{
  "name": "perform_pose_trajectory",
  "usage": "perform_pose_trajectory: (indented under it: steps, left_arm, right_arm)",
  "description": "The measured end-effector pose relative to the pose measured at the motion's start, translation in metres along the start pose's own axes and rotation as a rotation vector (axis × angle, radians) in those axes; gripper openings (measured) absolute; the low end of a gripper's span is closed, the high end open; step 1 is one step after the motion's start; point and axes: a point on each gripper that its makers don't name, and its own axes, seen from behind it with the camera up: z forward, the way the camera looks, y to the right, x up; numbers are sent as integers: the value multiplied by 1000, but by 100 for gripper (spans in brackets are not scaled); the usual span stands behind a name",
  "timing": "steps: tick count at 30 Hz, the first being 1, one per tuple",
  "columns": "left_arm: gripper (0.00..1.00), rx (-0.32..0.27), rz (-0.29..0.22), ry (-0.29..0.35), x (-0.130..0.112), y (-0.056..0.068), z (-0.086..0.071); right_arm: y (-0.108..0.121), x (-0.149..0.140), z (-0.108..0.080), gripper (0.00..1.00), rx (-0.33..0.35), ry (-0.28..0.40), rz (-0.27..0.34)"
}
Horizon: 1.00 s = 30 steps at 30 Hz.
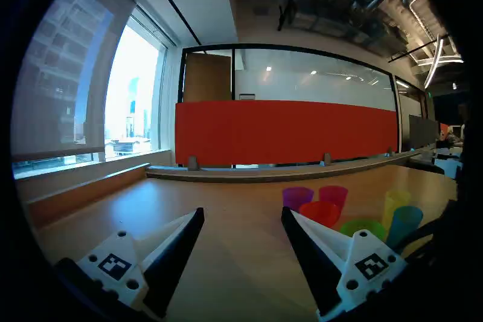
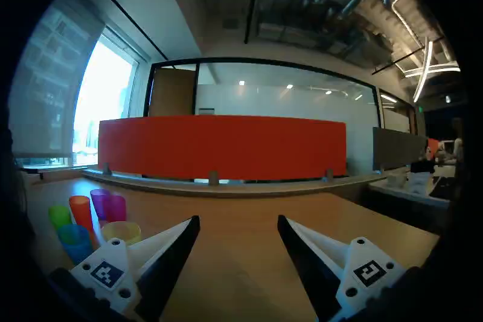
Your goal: Pour water
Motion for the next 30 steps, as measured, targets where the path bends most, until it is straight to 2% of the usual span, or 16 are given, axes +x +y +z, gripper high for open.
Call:
perform_pose_trajectory:
  steps: [6, 30]
  left_arm:
    - [95, 0, 0, 0, 0, 0, 0]
    - [95, 0, 0, 0, 0, -1, 0]
  right_arm:
    - [0, -7, 2, 100, 1, -28, 11]
    - [1, -5, 2, 100, 5, -33, 14]
